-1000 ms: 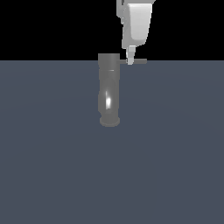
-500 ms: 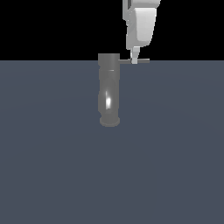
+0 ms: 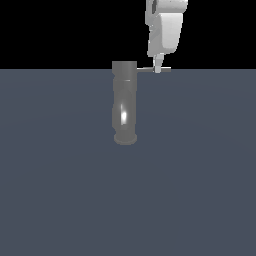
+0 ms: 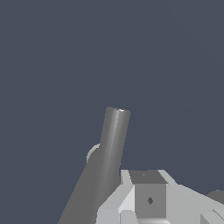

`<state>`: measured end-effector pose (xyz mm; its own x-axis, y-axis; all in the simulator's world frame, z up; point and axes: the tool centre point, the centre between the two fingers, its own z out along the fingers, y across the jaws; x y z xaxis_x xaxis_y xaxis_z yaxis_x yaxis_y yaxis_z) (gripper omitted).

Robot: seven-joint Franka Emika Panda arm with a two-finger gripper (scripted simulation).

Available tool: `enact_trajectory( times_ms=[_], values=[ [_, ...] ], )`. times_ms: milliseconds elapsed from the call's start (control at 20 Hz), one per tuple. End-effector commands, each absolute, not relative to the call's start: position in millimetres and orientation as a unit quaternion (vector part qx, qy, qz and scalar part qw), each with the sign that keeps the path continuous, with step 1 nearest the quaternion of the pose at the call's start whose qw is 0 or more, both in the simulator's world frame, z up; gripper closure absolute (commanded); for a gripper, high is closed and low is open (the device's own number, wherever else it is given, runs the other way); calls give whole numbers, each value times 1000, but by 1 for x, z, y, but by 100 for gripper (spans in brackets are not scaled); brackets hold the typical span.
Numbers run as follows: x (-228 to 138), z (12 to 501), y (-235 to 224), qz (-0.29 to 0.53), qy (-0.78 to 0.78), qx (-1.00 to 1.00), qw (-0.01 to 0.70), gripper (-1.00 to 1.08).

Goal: Turn on the faucet by rotating a designated handle.

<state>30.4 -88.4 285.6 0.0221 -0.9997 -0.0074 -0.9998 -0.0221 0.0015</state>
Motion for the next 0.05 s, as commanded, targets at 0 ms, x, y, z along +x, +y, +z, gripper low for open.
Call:
enact_trajectory(
  times_ms=[0],
  values=[
    [31, 285, -115, 0, 713, -702, 0, 108]
  ],
)
